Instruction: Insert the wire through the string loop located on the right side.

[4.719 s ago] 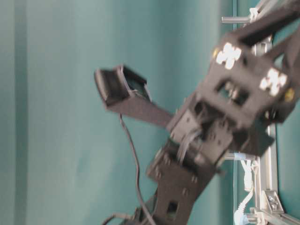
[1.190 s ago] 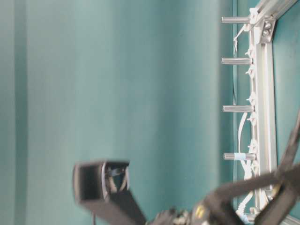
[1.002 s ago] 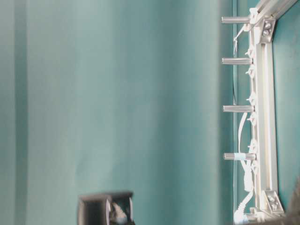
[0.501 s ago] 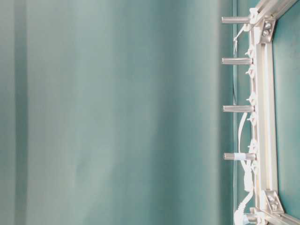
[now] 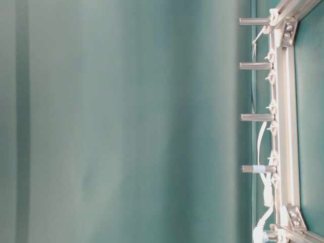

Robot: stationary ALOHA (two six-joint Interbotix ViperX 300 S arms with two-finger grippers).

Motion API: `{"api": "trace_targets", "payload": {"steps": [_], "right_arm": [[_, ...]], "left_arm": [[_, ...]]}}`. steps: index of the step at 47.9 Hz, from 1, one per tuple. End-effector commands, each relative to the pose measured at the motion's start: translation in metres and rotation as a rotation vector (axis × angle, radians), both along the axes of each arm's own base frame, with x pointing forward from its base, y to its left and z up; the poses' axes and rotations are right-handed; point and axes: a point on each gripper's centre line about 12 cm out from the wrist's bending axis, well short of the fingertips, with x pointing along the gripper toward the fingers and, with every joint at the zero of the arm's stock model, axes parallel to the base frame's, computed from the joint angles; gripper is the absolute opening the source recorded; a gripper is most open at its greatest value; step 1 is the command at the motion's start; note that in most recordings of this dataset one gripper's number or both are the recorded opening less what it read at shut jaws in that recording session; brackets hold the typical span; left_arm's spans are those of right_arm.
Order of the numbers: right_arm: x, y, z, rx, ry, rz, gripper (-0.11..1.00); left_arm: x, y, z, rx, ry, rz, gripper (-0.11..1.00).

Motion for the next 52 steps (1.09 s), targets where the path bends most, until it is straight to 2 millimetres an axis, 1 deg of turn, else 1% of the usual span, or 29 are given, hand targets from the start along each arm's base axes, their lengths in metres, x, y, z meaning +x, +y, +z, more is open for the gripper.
{"api": "trace_targets", "payload": {"steps": [1, 13, 14, 22, 24, 25, 38, 42, 48, 52], "right_arm": [[0.003, 0.001, 0.004, 0.003, -0.021, -0.001, 0.87], [0.003, 0.001, 0.004, 0.002, -0.021, -0.001, 0.87], [0.003, 0.0, 0.004, 0.001, -0.021, -0.002, 0.87], [0.003, 0.0, 0.004, 0.002, -0.022, -0.002, 0.87], [0.003, 0.001, 0.004, 0.002, -0.021, 0.0, 0.87], [0.003, 0.001, 0.004, 0.002, -0.022, 0.0, 0.87], [0.003, 0.001, 0.004, 0.002, -0.022, -0.002, 0.87], [0.005, 0.001, 0.007, 0.003, -0.035, -0.003, 0.87], [0.006, 0.0, 0.015, 0.006, -0.078, -0.008, 0.87], [0.004, -0.002, 0.022, 0.008, -0.123, -0.018, 0.87]], "left_arm": [[0.007, -0.004, 0.005, -0.009, -0.018, -0.001, 0.19], [0.003, -0.003, 0.004, 0.001, 0.022, 0.0, 0.19], [0.003, -0.003, 0.004, 0.003, 0.03, 0.0, 0.23], [0.001, -0.003, 0.006, 0.018, 0.062, -0.012, 0.71], [0.001, -0.002, 0.008, 0.017, 0.059, -0.011, 0.8], [0.001, -0.003, 0.008, 0.015, 0.056, -0.011, 0.82], [-0.003, 0.001, 0.016, 0.023, 0.028, -0.026, 0.81], [-0.001, 0.005, 0.025, 0.021, -0.007, -0.018, 0.81], [0.004, 0.015, 0.045, 0.021, -0.089, 0.001, 0.81], [0.002, 0.021, 0.052, 0.035, -0.12, -0.01, 0.81]]}}
